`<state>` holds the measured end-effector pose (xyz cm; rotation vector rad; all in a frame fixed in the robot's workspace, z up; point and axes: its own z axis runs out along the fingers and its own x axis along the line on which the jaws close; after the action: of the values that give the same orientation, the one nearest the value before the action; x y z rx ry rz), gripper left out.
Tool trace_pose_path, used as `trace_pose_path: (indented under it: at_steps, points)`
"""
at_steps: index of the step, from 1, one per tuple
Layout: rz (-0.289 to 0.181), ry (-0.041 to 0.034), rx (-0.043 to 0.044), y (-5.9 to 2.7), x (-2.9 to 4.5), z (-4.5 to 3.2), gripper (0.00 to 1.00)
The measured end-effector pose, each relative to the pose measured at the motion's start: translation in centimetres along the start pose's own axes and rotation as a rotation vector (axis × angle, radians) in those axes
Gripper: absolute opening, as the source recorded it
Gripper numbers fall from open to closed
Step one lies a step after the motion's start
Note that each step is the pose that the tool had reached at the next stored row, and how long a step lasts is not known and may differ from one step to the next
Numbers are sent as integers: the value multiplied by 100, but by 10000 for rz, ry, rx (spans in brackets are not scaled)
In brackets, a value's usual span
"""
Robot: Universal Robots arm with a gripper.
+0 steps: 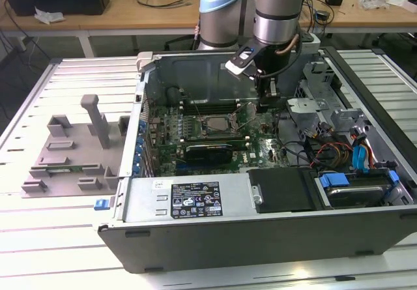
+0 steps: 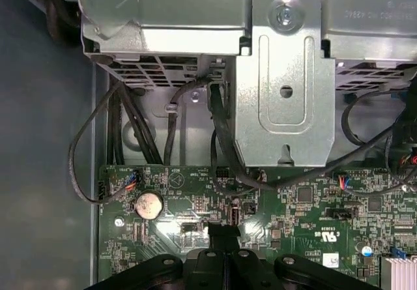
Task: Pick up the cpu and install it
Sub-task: 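Close the cpu cover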
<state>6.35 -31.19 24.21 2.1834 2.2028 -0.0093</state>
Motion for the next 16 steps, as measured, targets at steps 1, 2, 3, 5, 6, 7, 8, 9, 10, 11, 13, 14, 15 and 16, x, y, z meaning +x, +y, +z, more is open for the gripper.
trace_pose_path:
  at_steps: [1,2,3,5,6,7,8,9,10,11,13,14,15,16]
  points:
    - [0,0,0,-21,1,-1,11]
    - [0,-6,-3,-51,3,-3,11]
    - [-1,-8,-6,-85,4,-5,11]
    - [7,16,-14,-161,9,0,11]
    - [2,4,-25,-194,11,-4,11]
    - [1,-4,-31,-226,12,-7,11]
    - [4,1,-39,-254,14,-6,11]
    - [3,0,-53,-302,17,-8,11]
    - [5,-1,-66,-338,19,-9,11]
    - [3,-3,-75,-366,21,-10,11]
    - [4,-3,-96,-420,23,-12,11]
    - [2,-2,-114,-466,26,-13,11]
    - [5,-3,-132,-504,28,-14,11]
    - [6,-2,-147,-529,31,-14,11]
